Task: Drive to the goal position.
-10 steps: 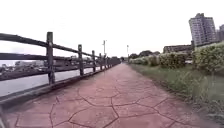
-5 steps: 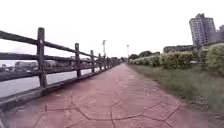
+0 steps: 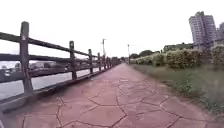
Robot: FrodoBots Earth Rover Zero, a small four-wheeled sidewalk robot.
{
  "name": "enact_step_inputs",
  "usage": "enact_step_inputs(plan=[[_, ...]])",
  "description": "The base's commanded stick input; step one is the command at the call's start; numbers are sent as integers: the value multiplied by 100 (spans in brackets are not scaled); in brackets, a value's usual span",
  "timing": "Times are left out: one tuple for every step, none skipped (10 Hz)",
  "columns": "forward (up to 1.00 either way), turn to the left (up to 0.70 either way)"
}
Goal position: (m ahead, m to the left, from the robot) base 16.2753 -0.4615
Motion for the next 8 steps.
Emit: enact_step_inputs(plan=[[0,0],[0,0],[0,0],[0,0],[0,0],[0,0],[0,0],[0,0]])
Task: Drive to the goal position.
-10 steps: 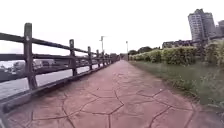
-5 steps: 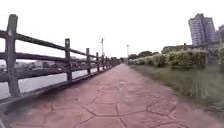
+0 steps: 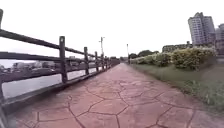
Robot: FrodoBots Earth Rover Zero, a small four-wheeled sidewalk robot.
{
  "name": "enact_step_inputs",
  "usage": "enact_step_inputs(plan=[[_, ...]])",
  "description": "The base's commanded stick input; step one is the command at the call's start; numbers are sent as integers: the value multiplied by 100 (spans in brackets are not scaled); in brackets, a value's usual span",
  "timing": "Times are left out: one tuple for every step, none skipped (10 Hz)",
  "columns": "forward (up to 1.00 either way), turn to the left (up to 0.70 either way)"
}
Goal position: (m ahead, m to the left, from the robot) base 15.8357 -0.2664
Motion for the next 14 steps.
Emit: enact_step_inputs(plan=[[0,0],[38,0],[100,0],[100,0],[100,0],[100,0],[100,0],[100,-5],[100,-21],[100,-39],[100,-22],[100,0],[100,0],[100,0]])
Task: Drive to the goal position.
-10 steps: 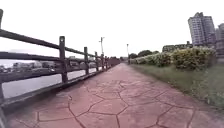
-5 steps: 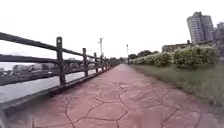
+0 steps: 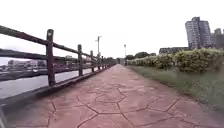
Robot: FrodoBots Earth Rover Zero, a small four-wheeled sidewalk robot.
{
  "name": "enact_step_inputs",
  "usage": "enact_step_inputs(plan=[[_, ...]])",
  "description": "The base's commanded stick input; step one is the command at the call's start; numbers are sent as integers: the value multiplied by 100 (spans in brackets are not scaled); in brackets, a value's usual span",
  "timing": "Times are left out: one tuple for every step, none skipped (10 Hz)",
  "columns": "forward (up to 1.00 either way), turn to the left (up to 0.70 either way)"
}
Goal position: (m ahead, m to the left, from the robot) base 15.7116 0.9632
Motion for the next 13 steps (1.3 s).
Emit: enact_step_inputs(plan=[[100,0],[100,0],[100,0],[100,0],[100,0],[100,0],[100,0],[100,0],[100,0],[100,0],[100,0],[100,0],[100,0]])
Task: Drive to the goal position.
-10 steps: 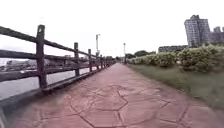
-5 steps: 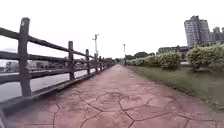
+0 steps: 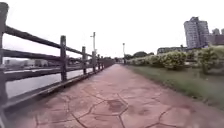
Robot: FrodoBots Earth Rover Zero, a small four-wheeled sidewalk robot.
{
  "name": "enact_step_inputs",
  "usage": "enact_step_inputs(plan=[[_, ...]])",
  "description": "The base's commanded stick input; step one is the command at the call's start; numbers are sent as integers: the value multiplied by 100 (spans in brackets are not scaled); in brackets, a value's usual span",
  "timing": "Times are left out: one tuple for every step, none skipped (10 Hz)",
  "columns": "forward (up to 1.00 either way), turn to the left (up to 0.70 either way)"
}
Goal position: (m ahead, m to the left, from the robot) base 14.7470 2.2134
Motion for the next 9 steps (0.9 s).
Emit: enact_step_inputs(plan=[[100,0],[100,0],[100,0],[100,0],[100,0],[100,0],[100,0],[100,-14],[100,-35]])
